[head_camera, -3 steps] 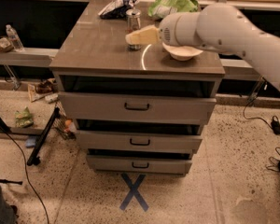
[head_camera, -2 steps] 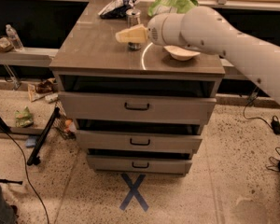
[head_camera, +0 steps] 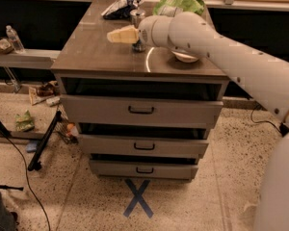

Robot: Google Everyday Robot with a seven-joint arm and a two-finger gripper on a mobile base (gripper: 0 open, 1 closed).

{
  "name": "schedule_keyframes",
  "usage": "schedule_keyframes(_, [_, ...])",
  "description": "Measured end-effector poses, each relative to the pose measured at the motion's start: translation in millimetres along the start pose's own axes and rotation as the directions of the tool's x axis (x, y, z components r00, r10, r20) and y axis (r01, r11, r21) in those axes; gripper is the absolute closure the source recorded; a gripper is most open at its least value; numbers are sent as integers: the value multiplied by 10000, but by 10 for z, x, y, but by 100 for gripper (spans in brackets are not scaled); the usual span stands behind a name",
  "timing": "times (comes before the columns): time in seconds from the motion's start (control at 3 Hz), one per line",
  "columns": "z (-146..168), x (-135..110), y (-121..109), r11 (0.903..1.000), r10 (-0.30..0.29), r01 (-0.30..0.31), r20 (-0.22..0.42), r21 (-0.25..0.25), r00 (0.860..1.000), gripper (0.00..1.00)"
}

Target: Knock redbull can over

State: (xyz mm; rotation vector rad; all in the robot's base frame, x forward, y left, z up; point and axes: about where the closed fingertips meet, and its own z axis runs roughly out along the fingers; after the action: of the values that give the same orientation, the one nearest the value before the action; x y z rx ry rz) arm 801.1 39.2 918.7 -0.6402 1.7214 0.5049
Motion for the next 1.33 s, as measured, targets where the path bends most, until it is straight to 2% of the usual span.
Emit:
schedule_keyframes(0.33, [194,98,-20,9994,21,-16,164,-338,9999,19])
schedule_keyframes(0.67, [330,205,-32,9980,152,-141,168,-623,9997,42])
schedule_keyframes(1.0, [425,251,-2,9975,181,-192,-180,-677,9997,65])
schedule_keyframes(1.33, [467,194,-121,9949,-633,576,-679,-825,9957,88])
